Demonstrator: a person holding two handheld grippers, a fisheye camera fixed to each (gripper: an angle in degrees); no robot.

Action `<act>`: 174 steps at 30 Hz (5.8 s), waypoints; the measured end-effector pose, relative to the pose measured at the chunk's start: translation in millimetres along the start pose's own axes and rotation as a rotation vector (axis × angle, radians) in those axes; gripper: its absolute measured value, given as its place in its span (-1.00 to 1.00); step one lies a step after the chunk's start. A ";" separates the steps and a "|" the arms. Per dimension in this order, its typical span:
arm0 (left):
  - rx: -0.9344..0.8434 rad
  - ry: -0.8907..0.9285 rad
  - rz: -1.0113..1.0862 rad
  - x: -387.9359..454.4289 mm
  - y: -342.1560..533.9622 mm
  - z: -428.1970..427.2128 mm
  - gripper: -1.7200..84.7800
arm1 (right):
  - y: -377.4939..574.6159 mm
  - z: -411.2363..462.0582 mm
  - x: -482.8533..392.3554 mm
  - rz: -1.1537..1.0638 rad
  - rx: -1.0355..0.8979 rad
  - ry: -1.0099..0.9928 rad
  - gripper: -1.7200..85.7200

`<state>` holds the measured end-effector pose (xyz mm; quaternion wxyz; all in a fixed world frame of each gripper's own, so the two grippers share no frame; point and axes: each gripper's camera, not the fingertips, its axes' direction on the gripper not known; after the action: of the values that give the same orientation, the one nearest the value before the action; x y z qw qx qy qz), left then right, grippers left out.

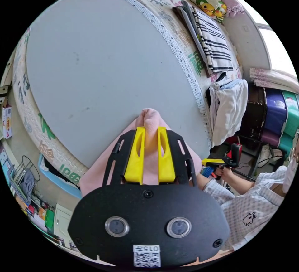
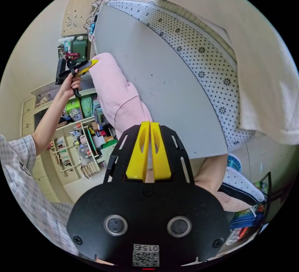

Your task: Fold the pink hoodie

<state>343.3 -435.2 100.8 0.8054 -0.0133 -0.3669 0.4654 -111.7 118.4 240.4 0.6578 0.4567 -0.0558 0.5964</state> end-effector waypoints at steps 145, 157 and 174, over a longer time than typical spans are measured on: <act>0.398 0.257 -0.871 125.5 279.8 -91.3 -0.97 | -177.1 252.5 -768.7 -0.597 -0.076 1.416 -0.97; 0.419 0.095 -0.793 163.8 276.7 -114.2 -0.97 | -157.9 305.0 -652.1 -0.600 0.101 1.308 -0.97; 0.712 0.011 -0.651 36.2 385.1 -228.9 -0.95 | -312.4 264.3 -456.6 -0.655 -0.168 0.656 -0.97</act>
<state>207.3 -116.3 -185.3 0.8657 0.3763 -0.1658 0.2855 144.9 -352.8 -56.3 0.8290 0.1829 0.2536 0.4637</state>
